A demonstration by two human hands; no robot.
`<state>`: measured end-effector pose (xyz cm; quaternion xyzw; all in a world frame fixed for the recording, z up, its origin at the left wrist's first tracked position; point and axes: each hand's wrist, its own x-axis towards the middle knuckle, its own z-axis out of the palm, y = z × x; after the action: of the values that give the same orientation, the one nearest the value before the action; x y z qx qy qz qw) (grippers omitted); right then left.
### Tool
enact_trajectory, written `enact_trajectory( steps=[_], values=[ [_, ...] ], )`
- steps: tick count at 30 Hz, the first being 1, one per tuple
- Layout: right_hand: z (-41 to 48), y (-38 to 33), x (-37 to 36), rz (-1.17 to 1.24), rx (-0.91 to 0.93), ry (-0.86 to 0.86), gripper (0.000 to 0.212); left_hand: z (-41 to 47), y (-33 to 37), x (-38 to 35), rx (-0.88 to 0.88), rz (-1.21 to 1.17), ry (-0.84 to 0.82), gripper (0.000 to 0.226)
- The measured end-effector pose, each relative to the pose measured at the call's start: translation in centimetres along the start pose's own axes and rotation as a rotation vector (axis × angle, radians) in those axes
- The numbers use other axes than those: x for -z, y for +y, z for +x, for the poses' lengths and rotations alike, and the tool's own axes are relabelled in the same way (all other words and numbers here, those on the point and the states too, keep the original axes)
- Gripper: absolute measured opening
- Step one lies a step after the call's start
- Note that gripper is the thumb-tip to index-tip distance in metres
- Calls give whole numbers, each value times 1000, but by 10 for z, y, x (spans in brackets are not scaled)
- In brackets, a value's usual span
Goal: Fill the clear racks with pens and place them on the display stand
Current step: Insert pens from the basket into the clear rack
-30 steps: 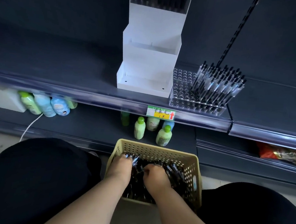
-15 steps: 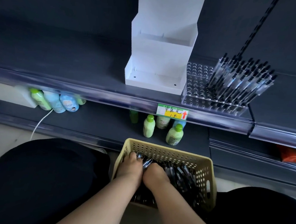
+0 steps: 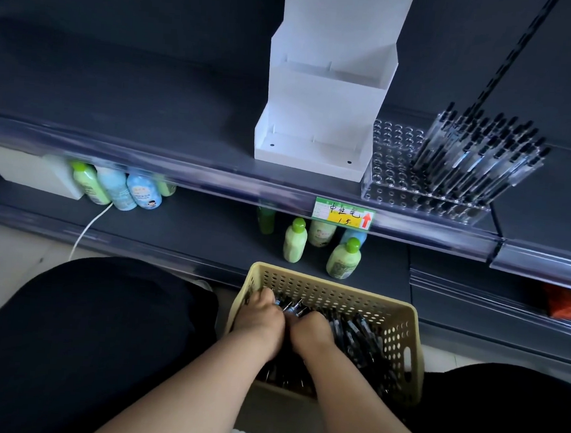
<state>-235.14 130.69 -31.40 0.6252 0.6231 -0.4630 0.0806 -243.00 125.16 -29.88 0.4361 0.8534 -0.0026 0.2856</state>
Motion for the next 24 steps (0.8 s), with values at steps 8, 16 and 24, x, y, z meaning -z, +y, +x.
enact_trajectory(
  steps=[8,16,24],
  values=[
    [-7,-1,10,241,99,72,26,-4,4,7,27,-210,131,25],
    [-37,-10,40,354,220,312,17,-22,20,19,-59,-500,247,31],
    [-68,-24,87,281,534,455,8,-46,52,54,-204,-577,411,36]
  ],
)
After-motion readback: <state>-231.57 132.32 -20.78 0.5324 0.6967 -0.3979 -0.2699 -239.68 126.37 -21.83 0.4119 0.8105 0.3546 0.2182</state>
